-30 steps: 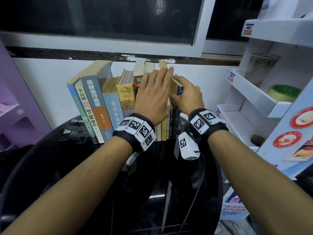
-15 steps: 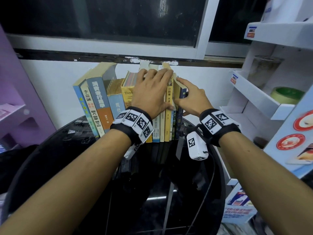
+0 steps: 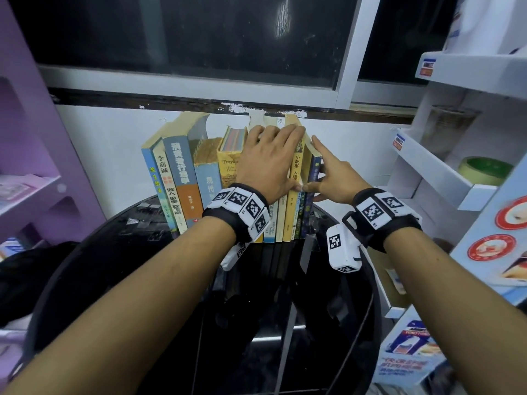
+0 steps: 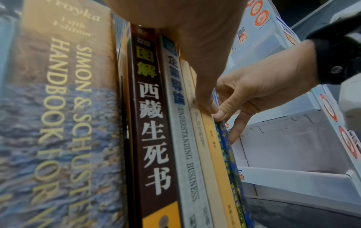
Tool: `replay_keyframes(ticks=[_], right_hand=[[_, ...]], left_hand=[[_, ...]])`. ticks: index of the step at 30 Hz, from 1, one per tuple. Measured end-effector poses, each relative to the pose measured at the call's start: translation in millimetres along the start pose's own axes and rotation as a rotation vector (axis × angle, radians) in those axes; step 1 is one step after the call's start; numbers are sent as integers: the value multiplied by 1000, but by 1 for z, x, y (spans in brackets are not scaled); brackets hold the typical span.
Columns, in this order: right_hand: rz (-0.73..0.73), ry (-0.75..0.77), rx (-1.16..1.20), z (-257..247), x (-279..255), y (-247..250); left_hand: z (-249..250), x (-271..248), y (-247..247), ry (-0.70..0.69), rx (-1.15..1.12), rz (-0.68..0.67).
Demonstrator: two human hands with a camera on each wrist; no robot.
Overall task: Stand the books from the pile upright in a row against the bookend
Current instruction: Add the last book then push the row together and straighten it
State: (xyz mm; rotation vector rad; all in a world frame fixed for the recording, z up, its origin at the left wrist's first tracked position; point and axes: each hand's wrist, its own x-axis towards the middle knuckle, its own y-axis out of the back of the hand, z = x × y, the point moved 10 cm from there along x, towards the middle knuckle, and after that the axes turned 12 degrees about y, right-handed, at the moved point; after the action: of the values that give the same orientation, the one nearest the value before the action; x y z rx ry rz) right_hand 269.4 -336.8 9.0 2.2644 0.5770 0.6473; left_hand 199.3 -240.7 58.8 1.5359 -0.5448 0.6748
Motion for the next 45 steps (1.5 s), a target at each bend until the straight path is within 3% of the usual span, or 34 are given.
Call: replay_keyframes(ticks=[7,16,18,21,25,28,30,45], right_hand=[[73,-23,68,2,-4,2],[110,-34,110,-6,-14,0],[127,-38,129,-7,-16,-2],[177,-63,167,-4,-18,-5],[236,-93,195,-2,-20,-12],[287,-87,210,-2,-22,-14],[322,-66,212,-5,-23,-14],[309,-3,101,-8,-23,-8]], left_hand=[[-16,-2,17,-40,-134,-4],[-134,-32,63,316,-409,242],[-167,-44,60,406,-449,241],[-212,-62,43,563,-558,169],[-249,-82,3,782,-763,-85],[-240,-88,-18,777,-918,-314],[-232,-90,-24,735,-841,-414],[-215,-84,-24,662,-631,-399]])
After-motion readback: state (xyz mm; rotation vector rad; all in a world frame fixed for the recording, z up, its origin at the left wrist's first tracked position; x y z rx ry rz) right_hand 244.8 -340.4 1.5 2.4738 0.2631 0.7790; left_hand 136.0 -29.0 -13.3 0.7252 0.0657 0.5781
